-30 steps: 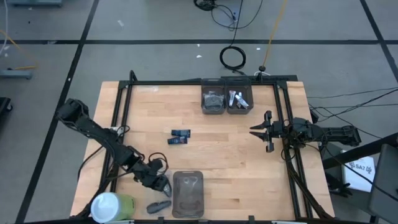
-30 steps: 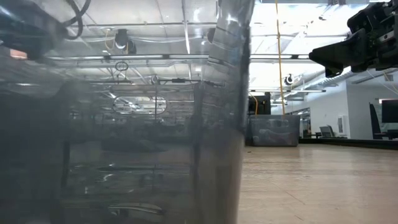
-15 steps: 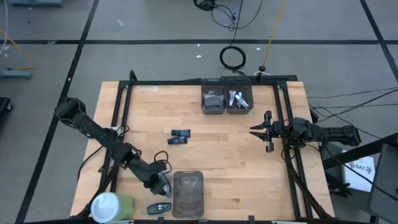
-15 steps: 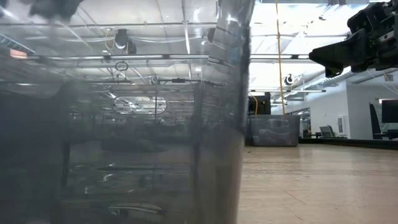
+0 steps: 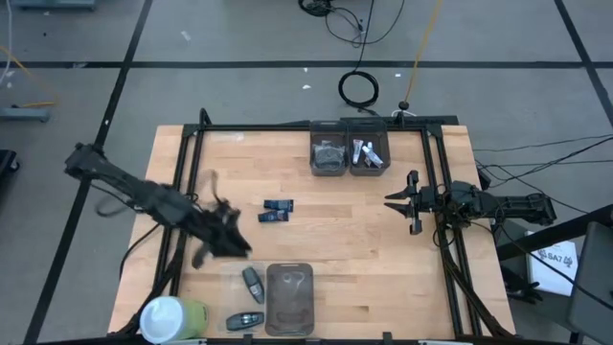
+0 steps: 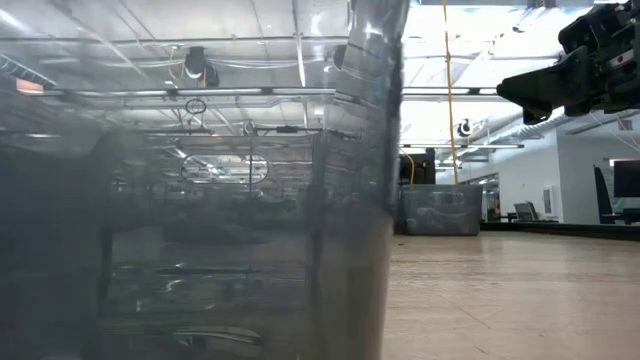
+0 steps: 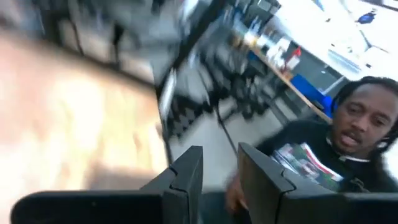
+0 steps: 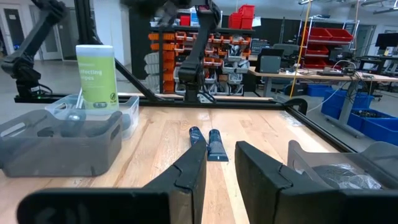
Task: Pick & Place Travel size toiletries
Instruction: Put the bottom blue shave cream into the bottom black bin
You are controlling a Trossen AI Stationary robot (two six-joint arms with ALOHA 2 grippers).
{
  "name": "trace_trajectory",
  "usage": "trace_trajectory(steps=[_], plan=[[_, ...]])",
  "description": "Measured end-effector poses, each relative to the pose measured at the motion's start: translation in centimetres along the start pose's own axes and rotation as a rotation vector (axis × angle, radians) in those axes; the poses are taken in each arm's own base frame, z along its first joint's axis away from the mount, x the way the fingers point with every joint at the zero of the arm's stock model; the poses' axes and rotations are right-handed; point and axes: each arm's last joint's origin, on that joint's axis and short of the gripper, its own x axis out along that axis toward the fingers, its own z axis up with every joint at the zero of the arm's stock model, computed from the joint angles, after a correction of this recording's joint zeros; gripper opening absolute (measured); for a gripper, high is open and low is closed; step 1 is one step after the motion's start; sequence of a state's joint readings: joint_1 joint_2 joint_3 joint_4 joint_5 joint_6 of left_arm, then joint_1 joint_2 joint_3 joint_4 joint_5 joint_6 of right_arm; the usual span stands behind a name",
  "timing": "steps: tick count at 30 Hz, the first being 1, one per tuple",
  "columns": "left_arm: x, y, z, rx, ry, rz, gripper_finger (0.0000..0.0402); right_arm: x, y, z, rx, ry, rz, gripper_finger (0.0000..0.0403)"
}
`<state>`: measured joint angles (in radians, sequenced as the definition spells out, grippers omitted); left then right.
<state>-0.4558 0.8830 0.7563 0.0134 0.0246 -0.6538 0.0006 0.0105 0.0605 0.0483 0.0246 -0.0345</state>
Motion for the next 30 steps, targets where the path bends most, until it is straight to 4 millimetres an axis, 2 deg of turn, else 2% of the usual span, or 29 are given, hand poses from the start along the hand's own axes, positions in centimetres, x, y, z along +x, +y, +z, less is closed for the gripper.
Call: trace_trajectory(steps=[7,12,17,20,25,30], plan=[[-5.3,-0.5,2.7,0.488,-0.227,0.042,0.0097,0.0,0.0,0.0,0.0,0.0,0.0,0.0075],[-6.8,-0.4,3.0,0.757,-0.264,0.141,0.0097,0.0,0.0,0.0,0.0,0.0,0.0,0.0075],[-7.5,1.0,1.8,0.851,-0.088,0.282,0.0097,0.0,0.0,0.0,0.0,0.0,0.0,0.0075],[-7.7,2.3,0.8,0.811,0.009,0.358,0.0097,0.0,0.0,0.0,0.0,0.0,0.001,0.0075],[-7.4,4.1,-0.5,0.748,-0.052,0.316,0.0097,0.0,0.0,0.0,0.0,0.0,0.0,0.0075],[-7.1,6.8,-2.9,0.719,-0.093,0.342,0.0097,0.0,0.0,0.0,0.0,0.0,0.0,0.0075]])
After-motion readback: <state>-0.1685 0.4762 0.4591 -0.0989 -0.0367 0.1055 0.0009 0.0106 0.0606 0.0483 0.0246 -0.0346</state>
